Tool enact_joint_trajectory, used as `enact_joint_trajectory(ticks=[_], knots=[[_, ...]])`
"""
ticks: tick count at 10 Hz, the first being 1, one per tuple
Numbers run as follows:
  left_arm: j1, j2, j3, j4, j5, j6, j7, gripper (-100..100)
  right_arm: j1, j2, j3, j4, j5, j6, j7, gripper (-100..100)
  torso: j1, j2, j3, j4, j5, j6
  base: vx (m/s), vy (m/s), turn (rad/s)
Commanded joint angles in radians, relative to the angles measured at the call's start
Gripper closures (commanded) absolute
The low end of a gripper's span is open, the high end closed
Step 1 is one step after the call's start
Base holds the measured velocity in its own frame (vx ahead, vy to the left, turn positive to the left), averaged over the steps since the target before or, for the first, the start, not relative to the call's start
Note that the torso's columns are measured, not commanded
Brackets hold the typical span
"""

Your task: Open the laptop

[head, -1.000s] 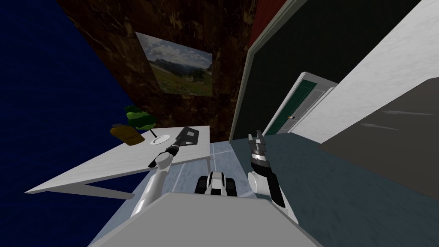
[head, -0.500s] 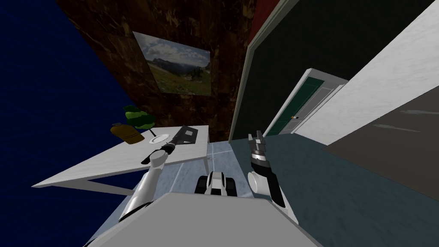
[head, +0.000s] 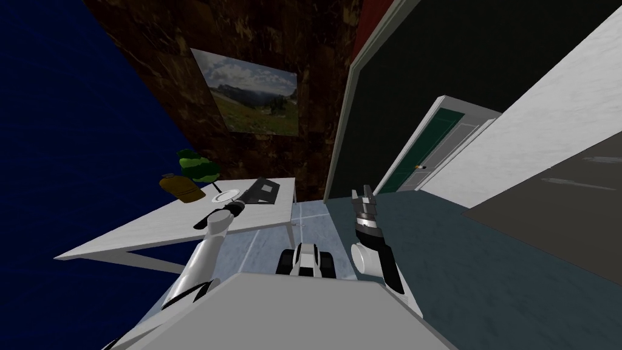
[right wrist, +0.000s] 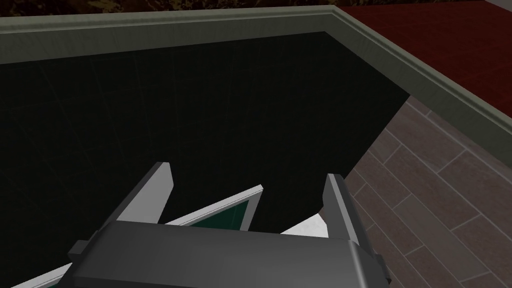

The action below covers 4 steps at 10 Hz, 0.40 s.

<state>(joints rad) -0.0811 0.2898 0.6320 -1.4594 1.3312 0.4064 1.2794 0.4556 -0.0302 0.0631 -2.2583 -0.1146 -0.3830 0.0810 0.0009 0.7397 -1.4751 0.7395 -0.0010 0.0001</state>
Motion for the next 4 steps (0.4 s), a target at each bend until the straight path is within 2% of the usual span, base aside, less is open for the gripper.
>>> enact_joint_trajectory(ticks=[1,4], knots=[[0.001,-0.001,0.000,0.001,0.000,0.000,0.000,0,0.000,0.000,0.000,0.000,0.000,0.000,0.000,0,0.000,0.000,0.000,0.000,0.000,0.000,0.000,0.000,0.000],[0.001,-0.001,0.000,0.001,0.000,0.001,0.000,0,0.000,0.000,0.000,0.000,0.000,0.000,0.000,0,-0.001,-0.002,-0.001,-0.002,0.001,0.000,0.000,0.000,0.000]])
